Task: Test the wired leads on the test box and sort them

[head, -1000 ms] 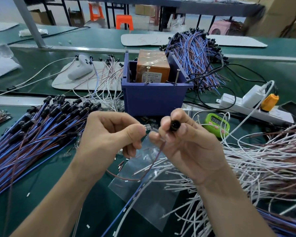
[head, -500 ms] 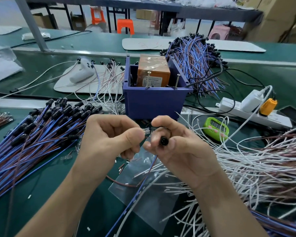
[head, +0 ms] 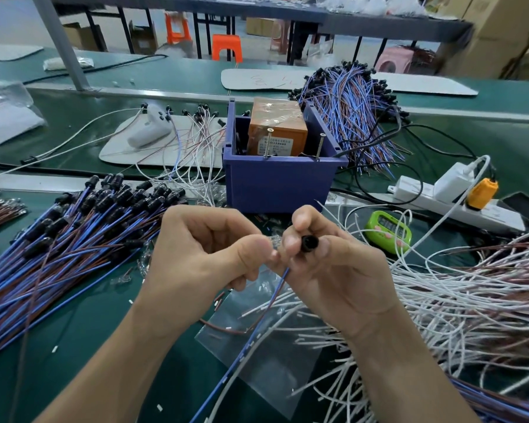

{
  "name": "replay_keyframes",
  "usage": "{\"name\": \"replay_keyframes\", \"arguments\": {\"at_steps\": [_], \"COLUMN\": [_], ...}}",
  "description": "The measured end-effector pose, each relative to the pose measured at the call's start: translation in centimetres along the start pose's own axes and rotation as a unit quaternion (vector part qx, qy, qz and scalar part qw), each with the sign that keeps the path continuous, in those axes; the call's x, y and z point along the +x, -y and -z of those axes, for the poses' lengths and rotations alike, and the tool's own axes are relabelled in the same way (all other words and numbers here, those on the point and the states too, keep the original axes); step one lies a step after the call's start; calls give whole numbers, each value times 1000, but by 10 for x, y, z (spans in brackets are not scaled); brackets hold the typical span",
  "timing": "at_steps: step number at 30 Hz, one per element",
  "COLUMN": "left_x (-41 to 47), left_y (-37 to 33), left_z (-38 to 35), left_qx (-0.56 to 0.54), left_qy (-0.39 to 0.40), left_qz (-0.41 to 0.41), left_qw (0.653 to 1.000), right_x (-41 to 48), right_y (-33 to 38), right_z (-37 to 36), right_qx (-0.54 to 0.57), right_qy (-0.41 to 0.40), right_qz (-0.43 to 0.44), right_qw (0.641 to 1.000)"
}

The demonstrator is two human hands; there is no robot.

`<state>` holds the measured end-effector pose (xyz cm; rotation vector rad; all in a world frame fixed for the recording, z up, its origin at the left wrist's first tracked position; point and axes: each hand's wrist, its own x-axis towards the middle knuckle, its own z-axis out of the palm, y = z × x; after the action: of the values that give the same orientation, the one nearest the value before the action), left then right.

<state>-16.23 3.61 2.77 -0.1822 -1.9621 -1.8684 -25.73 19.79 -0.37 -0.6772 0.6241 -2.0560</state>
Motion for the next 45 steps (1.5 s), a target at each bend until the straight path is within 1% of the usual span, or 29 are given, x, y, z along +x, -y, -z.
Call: {"name": "replay_keyframes", "arguments": {"at_steps": [3,4,5,6,7,8,9,11,12,13,14,15,16,17,18,19,20,21,22,25,27,28,33,40,42,45], "left_x": [0,0,1,2,3,4,4,4,3,3,2,2,2,2,3,4,5,6,7,9,10,10,10,6,6,4], "left_y": [2,4,7,11,16,20,22,26,29,33,36,35,34,35,35,33,32,31,31,32,36,36,37,40,38,36], "left_z": [0,-1,0,1,2,3,3,2,2,3,3,4,6,7,8,7,6,3,1,-5,-2,-1,0,-2,-4,-7], "left_qx": [11,36,83,156,250,347,429,548,592,623,642,645,626,580,504,405,295,202,140,45,46,56,51,66,73,130], "left_qy": [-14,-36,-67,-97,-116,-119,-107,-65,-39,-22,-17,-25,-46,-67,-79,-79,-71,-65,-68,-117,-150,-155,-132,-121,-130,-140], "left_qz": [10,22,40,62,83,102,121,146,150,146,138,127,114,102,94,102,118,130,137,155,154,150,142,132,117,76], "left_qw": [1000,998,994,981,958,925,889,821,791,769,754,753,770,805,855,905,946,968,978,980,976,975,980,982,982,979], "right_x": [0,1,3,4,5,6,7,9,10,10,11,11,11,11,10,10,10,9,10,10,10,10,11,12,13,14], "right_y": [0,-2,-3,-4,-5,-6,-7,-10,-11,-13,-14,-14,-14,-13,-13,-12,-12,-12,-13,-14,-14,-13,-20,-28,-28,-28], "right_z": [0,0,0,1,2,3,3,2,1,-1,-2,-4,-5,-5,-6,-6,-7,-7,-7,-8,-7,-7,-6,-5,-5,-7], "right_qx": [3,-4,-18,-37,-60,-90,-127,-200,-226,-242,-252,-257,-258,-260,-263,-273,-288,-303,-315,-332,-355,-365,-420,-426,-415,-347], "right_qy": [-16,-43,-88,-143,-192,-228,-251,-274,-285,-296,-305,-312,-316,-317,-316,-314,-311,-307,-305,-302,-303,-300,-274,-275,-276,-277], "right_qz": [-3,-5,-8,-12,-16,-19,-21,-19,-16,-13,-9,-6,-4,-4,-6,-10,-17,-23,-27,-28,-28,-27,8,51,49,23], "right_qw": [1000,999,996,989,979,969,959,940,932,924,918,915,913,912,911,909,906,902,899,893,884,881,865,861,866,896]}}
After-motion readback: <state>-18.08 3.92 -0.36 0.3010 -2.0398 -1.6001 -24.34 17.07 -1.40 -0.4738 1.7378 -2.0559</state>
